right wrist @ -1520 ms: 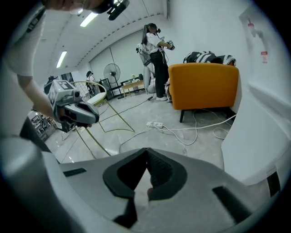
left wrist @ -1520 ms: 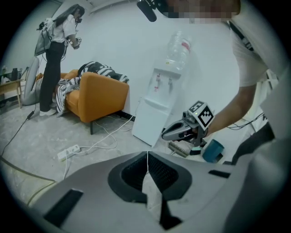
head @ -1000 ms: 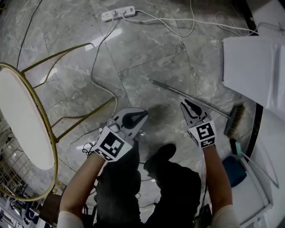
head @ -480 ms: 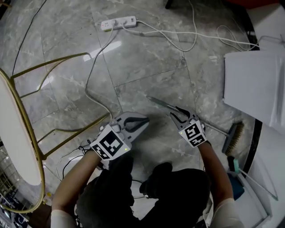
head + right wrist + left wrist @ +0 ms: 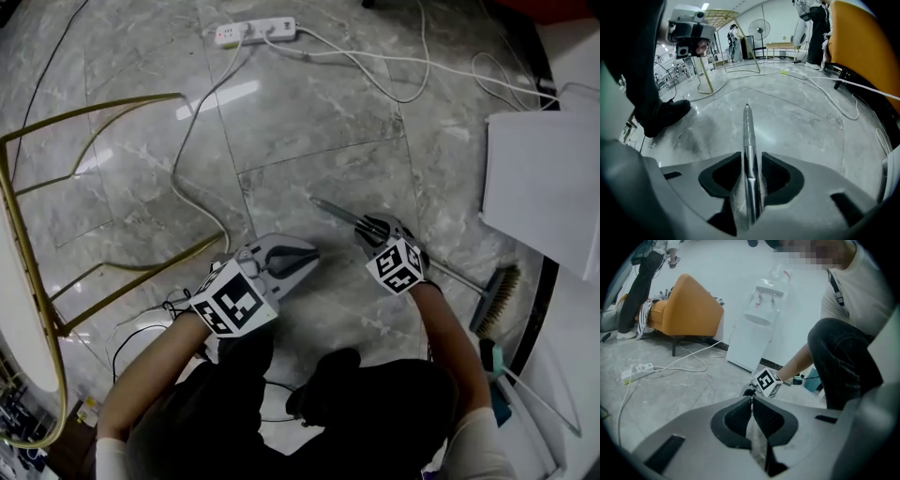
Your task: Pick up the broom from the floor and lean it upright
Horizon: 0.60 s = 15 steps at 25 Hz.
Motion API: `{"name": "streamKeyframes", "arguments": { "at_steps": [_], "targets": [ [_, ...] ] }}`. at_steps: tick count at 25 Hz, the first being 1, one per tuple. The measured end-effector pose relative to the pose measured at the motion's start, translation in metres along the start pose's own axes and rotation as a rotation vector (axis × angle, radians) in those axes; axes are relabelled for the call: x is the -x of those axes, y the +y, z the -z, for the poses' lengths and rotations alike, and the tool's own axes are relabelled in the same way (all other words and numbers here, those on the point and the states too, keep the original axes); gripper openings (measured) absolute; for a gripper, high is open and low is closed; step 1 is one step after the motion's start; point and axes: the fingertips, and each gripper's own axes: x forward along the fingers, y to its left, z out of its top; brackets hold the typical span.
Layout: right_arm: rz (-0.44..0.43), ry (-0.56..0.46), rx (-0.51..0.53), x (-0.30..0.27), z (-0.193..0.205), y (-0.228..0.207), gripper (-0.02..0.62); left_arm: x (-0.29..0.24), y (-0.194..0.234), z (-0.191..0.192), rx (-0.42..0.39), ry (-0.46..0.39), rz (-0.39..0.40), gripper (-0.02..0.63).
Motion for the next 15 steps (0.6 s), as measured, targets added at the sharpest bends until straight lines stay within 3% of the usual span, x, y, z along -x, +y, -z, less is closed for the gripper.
{"name": "streamKeyframes", "arguments": {
  "at_steps": [3, 5, 9, 15],
  "targets": [
    [0.017, 0.005, 0.038, -0.002, 0.001, 0.002, 0.135, 0.002, 0.003, 0.007, 0.013, 0.001, -0.013, 0.011],
    [0.024, 0.007, 0.072, -0.003, 0.0, 0.007, 0.086, 0.003, 0.007, 0.009, 0.024, 0.0, -0.025, 0.011],
    [0.01, 0.014, 0.064, -0.002, 0.0, 0.009, 0.081, -0.001, 0.012, 0.004, 0.014, -0.009, -0.036, 0.011],
    [0.064, -0.082, 0.061, 0.036, -0.026, -0.008, 0.081, -0.002, 0.025, -0.008, 0.02, -0.071, -0.062, 0.011]
  ]
}}
